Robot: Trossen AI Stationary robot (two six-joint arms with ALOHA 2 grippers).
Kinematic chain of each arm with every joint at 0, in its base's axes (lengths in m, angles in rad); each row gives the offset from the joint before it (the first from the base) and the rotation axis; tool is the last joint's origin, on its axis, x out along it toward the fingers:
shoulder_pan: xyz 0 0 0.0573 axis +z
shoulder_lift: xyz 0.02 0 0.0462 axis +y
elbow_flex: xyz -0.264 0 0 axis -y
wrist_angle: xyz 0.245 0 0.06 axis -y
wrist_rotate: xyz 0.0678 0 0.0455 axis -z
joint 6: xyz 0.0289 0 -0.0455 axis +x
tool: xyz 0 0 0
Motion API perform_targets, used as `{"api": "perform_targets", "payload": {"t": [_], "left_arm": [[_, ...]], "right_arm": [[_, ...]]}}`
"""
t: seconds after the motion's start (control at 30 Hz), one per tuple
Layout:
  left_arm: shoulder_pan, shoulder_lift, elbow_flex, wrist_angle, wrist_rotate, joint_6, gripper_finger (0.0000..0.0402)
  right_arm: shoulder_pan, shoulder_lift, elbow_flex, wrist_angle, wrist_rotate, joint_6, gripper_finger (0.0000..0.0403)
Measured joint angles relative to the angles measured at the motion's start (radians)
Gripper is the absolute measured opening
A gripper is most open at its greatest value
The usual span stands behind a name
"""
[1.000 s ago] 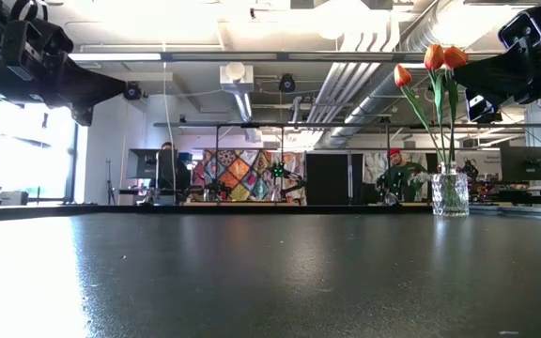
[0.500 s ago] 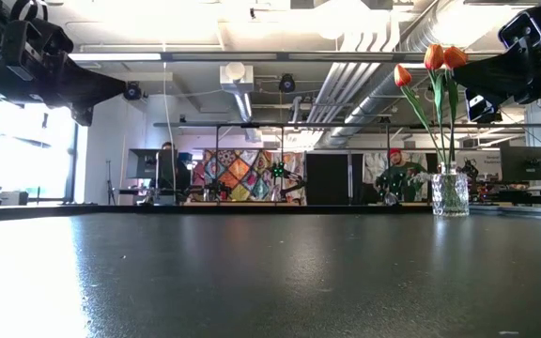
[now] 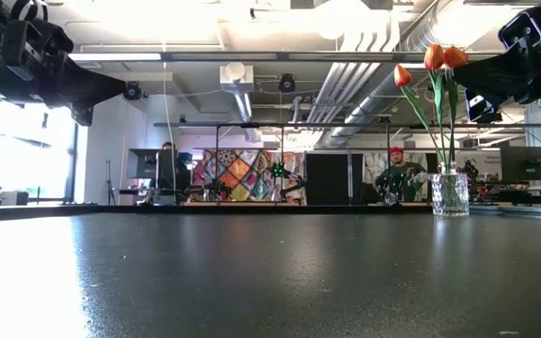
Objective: Sort flowers into vase by color
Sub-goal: Return to Home Position
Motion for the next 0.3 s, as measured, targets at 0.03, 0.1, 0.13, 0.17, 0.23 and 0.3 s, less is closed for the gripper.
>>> {"api": "perform_targets", "payload": {"t": [0.03, 0.1, 0.13, 0.17, 0.23, 0.3], "left_arm": [[0.000, 0.000, 0.000, 0.000, 0.000, 0.000, 0.0000], [0.000, 0.000, 0.000, 0.000, 0.000, 0.000, 0.0000], [0.000, 0.000, 0.000, 0.000, 0.000, 0.000, 0.0000], [0.000, 0.000, 0.000, 0.000, 0.000, 0.000, 0.0000], [0.000, 0.000, 0.000, 0.000, 0.000, 0.000, 0.0000], [0.000, 0.000, 0.000, 0.000, 0.000, 0.000, 0.0000]], "right_arm": [[0.000, 0.000, 0.000, 0.000, 0.000, 0.000, 0.0000], [0.000, 0.000, 0.000, 0.000, 0.004, 0.000, 0.0000], [0.000, 0.000, 0.000, 0.000, 0.006, 0.000, 0.0000], [0.000, 0.000, 0.000, 0.000, 0.006, 0.000, 0.0000], [0.000, 0.000, 0.000, 0.000, 0.005, 0.000, 0.0000], [0.000, 0.000, 0.000, 0.000, 0.005, 0.000, 0.0000]]}}
